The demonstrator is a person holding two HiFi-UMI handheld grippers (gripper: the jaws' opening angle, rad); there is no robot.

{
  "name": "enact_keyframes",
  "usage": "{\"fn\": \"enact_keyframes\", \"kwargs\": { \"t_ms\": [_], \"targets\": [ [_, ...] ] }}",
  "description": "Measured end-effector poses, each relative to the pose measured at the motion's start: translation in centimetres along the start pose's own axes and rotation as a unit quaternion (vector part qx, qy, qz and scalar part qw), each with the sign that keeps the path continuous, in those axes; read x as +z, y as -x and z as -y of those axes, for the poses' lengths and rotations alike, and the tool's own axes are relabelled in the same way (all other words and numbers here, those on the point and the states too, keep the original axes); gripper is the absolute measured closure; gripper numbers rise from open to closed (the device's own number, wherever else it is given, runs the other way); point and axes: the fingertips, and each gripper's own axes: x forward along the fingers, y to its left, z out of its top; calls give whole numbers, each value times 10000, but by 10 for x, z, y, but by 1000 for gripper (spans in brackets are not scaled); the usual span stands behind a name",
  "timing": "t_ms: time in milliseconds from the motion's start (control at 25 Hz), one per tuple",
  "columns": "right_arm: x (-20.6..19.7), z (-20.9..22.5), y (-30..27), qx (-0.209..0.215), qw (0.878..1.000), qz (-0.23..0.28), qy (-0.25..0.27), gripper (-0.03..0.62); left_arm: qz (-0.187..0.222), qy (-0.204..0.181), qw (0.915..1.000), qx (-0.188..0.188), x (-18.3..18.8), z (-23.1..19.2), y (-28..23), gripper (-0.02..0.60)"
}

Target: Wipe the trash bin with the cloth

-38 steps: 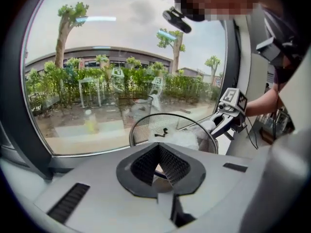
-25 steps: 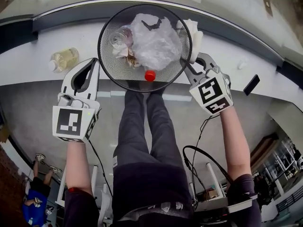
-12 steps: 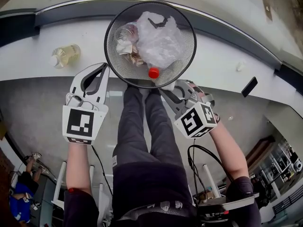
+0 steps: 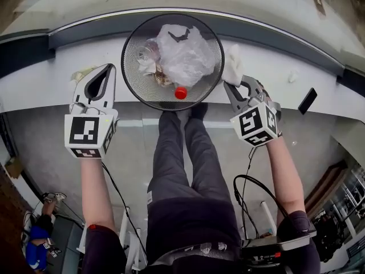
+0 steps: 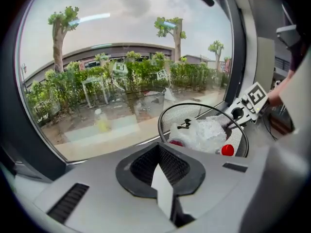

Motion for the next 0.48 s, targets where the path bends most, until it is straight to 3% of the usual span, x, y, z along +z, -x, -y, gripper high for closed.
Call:
{"fn": "enact_keyframes", "kwargs": {
  "t_ms": [120, 240, 400, 480],
  "targets": [
    [8, 0, -6, 72, 9999, 96, 78, 557, -273, 208, 9994, 18, -5, -3, -21, 595],
    [15, -32, -17, 492, 9981, 153, 331, 557, -660, 511, 9965, 15, -21, -4, -24, 595],
    [28, -78, -21, 1091, 9919, 363, 542, 557, -1185, 388, 9911, -460, -48, 29, -23, 595],
    [36, -94, -17, 1281, 9886, 539, 579, 557, -1350, 278, 9891, -523, -58, 44, -20, 595]
  ]
}}
